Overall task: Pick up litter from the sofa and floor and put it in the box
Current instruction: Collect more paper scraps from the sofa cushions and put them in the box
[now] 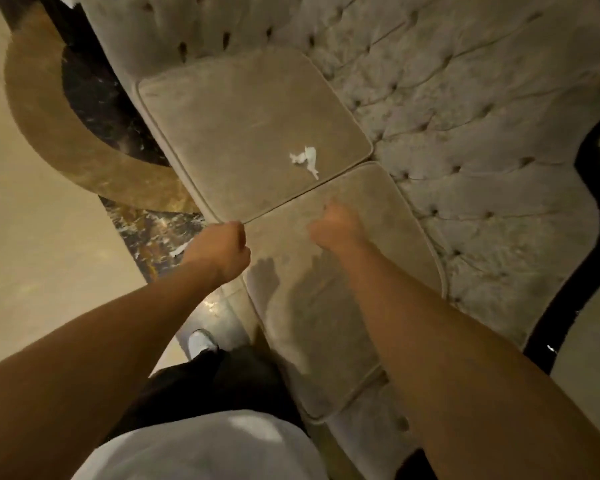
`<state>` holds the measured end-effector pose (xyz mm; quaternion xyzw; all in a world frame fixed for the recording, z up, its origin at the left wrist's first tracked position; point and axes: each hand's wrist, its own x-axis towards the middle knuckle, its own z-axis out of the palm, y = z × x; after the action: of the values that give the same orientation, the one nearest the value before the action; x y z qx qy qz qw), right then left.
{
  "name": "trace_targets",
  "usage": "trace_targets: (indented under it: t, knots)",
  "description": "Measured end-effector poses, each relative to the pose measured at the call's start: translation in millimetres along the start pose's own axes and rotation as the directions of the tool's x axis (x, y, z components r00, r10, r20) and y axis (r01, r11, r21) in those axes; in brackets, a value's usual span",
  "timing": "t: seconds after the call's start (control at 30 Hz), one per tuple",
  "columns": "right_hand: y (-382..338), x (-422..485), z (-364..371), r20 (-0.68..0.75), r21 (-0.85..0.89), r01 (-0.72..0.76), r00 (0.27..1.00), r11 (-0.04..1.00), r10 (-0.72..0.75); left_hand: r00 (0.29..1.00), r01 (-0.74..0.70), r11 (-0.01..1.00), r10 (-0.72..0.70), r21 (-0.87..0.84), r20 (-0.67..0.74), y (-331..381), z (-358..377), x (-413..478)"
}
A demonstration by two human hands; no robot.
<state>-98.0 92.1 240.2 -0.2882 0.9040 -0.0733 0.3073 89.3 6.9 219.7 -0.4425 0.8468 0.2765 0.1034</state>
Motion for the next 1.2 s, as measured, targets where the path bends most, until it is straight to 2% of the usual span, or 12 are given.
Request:
trace_targets:
  t: [0.13,0.27,0.43,0.53,0.6,0.7,0.83,0.93,1.03,1.2]
  knots:
    - [-31,55,-16,-0.028,0.085,-0.058,0.998,0.995,0.061,0.996,-0.014,1.000,0.013,0.012,0.090,13,-33,88]
    - [-43,166,-5,-0.152,0.202,-0.074,0.983,0.977,0.106,0.984,0.009,0.999,-0.002,-0.037,0.179,30,-16,200]
    - [-25,335,51,-0.169,0.216,-0.113,0.974,0.970,0.151,0.989,-0.145,0.949,0.149,-0.279,-0.007,52,41,345]
    - [-14,405,89,-0.159,0.218,-0.092,0.979,0.972,0.128,0.980,-0.197,0.956,0.199,-0.216,-0.014,43,90,424]
    - [-3,438,117,-0.112,0.215,-0.087,0.987,0.973,0.113,0.993,-0.105,0.973,0.112,-0.205,0.022,29,127,468]
    - [12,455,146,-0.144,0.231,-0.124,0.977,0.965,0.160,0.991,-0.032,0.988,0.052,-0.153,0.125,14,165,502]
    - [32,442,157,-0.252,0.294,-0.152,0.940,0.944,0.230,0.953,-0.201,0.975,0.217,-0.093,0.212,17,180,520]
    - [43,430,153,-0.293,0.304,-0.190,0.914,0.934,0.281,0.902,-0.317,0.938,0.344,-0.140,0.262,27,176,526]
    - [39,417,140,-0.299,0.354,-0.265,0.876,0.897,0.377,0.919,-0.256,0.937,0.312,-0.238,0.239,26,160,516]
    - [-3,365,106,-0.349,0.366,-0.227,0.866,0.903,0.359,0.929,-0.195,0.901,0.297,-0.388,0.222,-10,99,461]
